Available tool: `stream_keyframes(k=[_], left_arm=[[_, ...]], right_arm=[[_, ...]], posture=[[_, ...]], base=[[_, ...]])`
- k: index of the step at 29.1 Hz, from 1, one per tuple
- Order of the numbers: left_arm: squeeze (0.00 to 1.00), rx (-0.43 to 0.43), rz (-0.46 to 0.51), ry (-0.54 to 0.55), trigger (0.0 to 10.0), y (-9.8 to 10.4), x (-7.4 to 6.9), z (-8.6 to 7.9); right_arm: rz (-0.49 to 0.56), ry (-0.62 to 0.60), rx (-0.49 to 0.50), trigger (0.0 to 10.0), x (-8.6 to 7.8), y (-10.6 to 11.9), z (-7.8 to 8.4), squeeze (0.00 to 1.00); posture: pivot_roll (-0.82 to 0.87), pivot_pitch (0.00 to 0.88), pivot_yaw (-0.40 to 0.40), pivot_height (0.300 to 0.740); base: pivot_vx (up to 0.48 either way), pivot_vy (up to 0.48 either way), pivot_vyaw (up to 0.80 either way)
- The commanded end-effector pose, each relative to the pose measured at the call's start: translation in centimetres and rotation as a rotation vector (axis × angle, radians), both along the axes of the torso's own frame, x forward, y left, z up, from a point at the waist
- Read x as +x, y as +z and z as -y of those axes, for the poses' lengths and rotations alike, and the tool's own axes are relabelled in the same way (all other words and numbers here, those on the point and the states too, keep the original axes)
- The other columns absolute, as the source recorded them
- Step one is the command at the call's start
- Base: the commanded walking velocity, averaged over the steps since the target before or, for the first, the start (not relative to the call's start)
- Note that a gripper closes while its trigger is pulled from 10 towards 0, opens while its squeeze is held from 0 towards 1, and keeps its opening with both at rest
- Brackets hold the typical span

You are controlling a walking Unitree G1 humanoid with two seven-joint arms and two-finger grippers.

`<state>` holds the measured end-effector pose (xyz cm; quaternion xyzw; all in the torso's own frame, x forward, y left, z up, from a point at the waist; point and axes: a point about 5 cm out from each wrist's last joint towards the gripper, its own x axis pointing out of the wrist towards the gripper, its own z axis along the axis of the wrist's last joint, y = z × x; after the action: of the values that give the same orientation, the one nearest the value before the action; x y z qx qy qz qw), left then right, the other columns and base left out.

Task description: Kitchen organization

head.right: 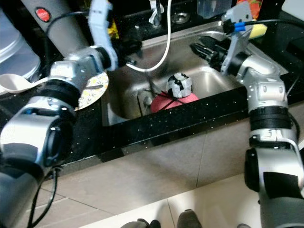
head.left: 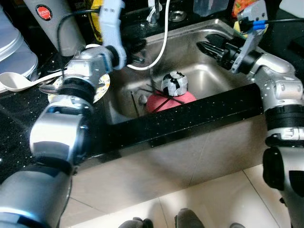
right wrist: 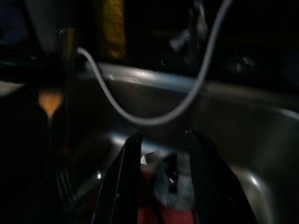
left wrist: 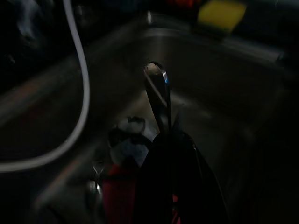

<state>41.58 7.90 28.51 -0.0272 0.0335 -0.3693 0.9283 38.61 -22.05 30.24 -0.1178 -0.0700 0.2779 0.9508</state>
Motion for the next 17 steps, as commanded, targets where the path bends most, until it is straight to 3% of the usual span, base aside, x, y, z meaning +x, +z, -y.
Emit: stream_keyframes(k=[1, 6, 13, 14, 17], left_arm=[[0.00, 0.053, -0.019, 0.035, 10.0, -0.9, 0.1, -0.2], [0.00, 0.120, -0.048, 0.050, 10.0, -2.5, 0.1, 0.7], [0.00, 0.224, -0.055, 0.065, 10.0, -3.7, -0.1, 1.5], [1.00, 0.247, -0.055, 0.072, 10.0, -4.0, -0.1, 1.7], [1.00, 0.264, -0.055, 0.088, 10.0, -4.3, -0.1, 1.8]], right_arm=[[-0.018, -0.004, -0.030, 10.0, 0.3, -0.1, -0.3, 0.00], [-0.112, -0.024, -0.047, 10.0, 1.4, -0.6, -1.1, 0.00], [-0.180, -0.033, 0.044, 10.0, 2.3, -0.6, -2.5, 0.00], [-0.182, -0.013, 0.047, 10.0, 2.4, -0.6, -2.9, 0.00], [-0.175, 0.022, 0.021, 10.0, 2.4, -0.7, -3.4, 0.00]], posture=[[-0.19, 0.141, 0.173, 0.740], [-0.19, 0.146, 0.172, 0.740], [-0.18, 0.143, 0.168, 0.740], [-0.18, 0.142, 0.168, 0.740], [-0.18, 0.139, 0.167, 0.740]], base=[[0.000, 0.000, 0.00], [0.000, 0.000, 0.00], [0.000, 0.000, 0.00], [0.000, 0.000, 0.00], [0.000, 0.000, 0.00]])
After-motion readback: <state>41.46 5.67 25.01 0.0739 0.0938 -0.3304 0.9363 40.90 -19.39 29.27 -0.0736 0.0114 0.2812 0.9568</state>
